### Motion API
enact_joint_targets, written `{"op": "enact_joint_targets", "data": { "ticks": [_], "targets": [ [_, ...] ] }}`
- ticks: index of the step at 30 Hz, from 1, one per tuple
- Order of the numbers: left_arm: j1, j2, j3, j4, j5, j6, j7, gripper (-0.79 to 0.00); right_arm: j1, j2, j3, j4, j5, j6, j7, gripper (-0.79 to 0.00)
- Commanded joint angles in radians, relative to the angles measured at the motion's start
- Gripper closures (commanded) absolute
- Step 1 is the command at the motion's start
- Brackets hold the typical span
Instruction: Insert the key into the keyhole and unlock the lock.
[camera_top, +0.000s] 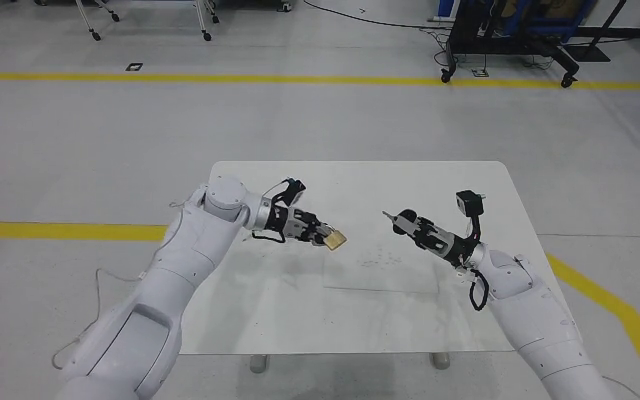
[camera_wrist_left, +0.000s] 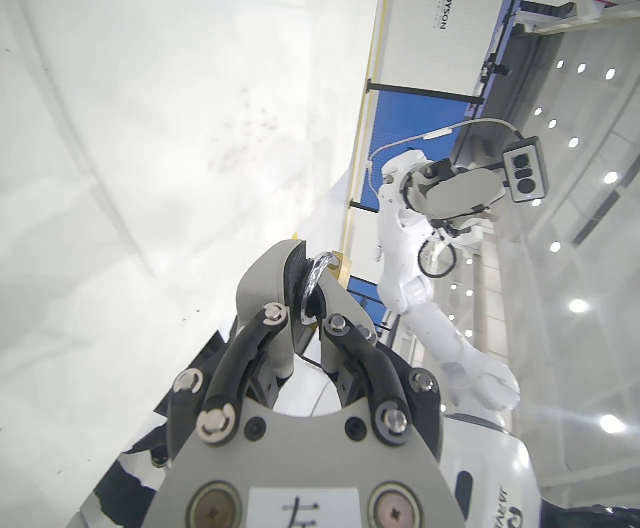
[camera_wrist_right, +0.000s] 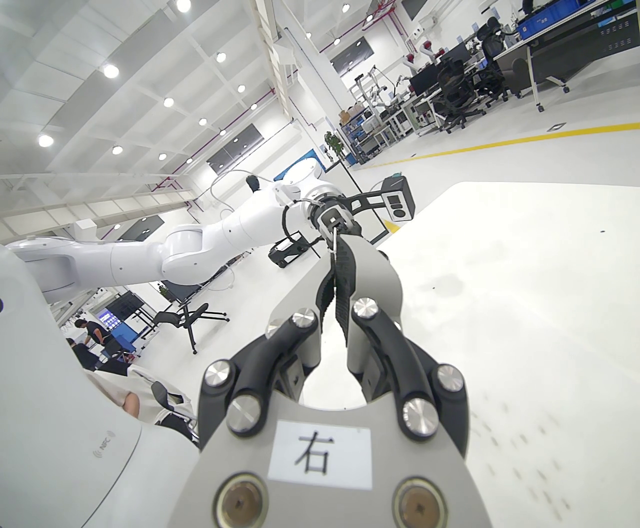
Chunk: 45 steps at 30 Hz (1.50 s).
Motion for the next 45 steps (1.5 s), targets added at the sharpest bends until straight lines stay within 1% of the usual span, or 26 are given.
{"op": "enact_joint_targets", "data": {
  "ticks": [1, 3, 6, 11, 14, 24, 25, 26, 28, 30, 31, 32, 34, 36, 38, 42, 43, 45],
  "targets": [
    [-0.02, -0.021, 0.004, 0.065, -0.072, -0.002, -0.024, 0.0, 0.0, 0.0, 0.0, 0.0, 0.0, 0.0, 0.0, 0.0],
    [-0.04, -0.043, 0.006, 0.133, -0.132, -0.019, -0.044, 0.0, 0.0, 0.0, 0.0, 0.0, 0.0, 0.0, 0.0, 0.0],
    [-0.058, -0.066, 0.009, 0.2, -0.183, -0.049, -0.069, 0.0, 0.0, 0.0, 0.0, 0.0, 0.0, 0.0, 0.0, 0.0],
    [-0.086, -0.091, 0.013, 0.278, -0.209, -0.095, -0.088, 0.0, 0.0, 0.0, 0.0, 0.0, 0.0, 0.0, 0.0, 0.0],
    [-0.102, -0.097, 0.012, 0.301, -0.211, -0.104, -0.095, 0.0, 0.0, 0.0, 0.0, 0.0, 0.0, 0.0, 0.0, 0.0],
    [-0.102, -0.097, 0.012, 0.301, -0.211, -0.104, -0.095, 0.0, -0.001, 0.0, -0.001, 0.0, 0.001, 0.007, -0.003, 0.0],
    [-0.102, -0.097, 0.012, 0.301, -0.211, -0.104, -0.095, 0.0, -0.002, -0.002, -0.007, -0.004, 0.007, 0.033, -0.006, 0.0],
    [-0.102, -0.097, 0.012, 0.301, -0.211, -0.104, -0.095, 0.0, -0.005, -0.004, -0.032, -0.007, 0.051, 0.065, 0.019, 0.0],
    [-0.102, -0.097, 0.012, 0.301, -0.211, -0.104, -0.095, 0.0, 0.015, -0.004, -0.071, 0.009, 0.195, 0.159, 0.117, 0.0],
    [-0.102, -0.097, 0.012, 0.301, -0.211, -0.104, -0.095, 0.0, 0.046, -0.004, -0.095, 0.029, 0.336, 0.263, 0.246, 0.0],
    [-0.102, -0.097, 0.012, 0.301, -0.211, -0.104, -0.095, 0.0, 0.053, -0.004, -0.102, 0.038, 0.386, 0.302, 0.291, 0.0],
    [-0.102, -0.097, 0.012, 0.301, -0.211, -0.104, -0.095, 0.0, 0.074, -0.003, -0.107, 0.055, 0.46, 0.375, 0.372, 0.0],
    [-0.102, -0.097, 0.012, 0.301, -0.211, -0.104, -0.095, 0.0, 0.088, -0.004, -0.111, 0.074, 0.536, 0.432, 0.446, 0.0],
    [-0.102, -0.097, 0.012, 0.301, -0.211, -0.104, -0.095, 0.0, 0.096, -0.003, -0.105, 0.077, 0.579, 0.48, 0.496, 0.0],
    [-0.102, -0.097, 0.012, 0.301, -0.211, -0.104, -0.095, 0.0, 0.09, 0.001, -0.097, 0.066, 0.612, 0.556, 0.536, 0.0],
    [-0.102, -0.097, 0.012, 0.301, -0.211, -0.104, -0.095, 0.0, 0.077, 0.012, -0.075, 0.016, 0.614, 0.706, 0.575, 0.0],
    [-0.102, -0.097, 0.012, 0.301, -0.211, -0.104, -0.095, 0.0, 0.075, 0.013, -0.073, -0.004, 0.627, 0.732, 0.588, 0.0],
    [-0.102, -0.097, 0.012, 0.301, -0.211, -0.104, -0.095, 0.0, 0.074, 0.013, -0.072, -0.013, 0.636, 0.737, 0.597, 0.0]
  ]
}}
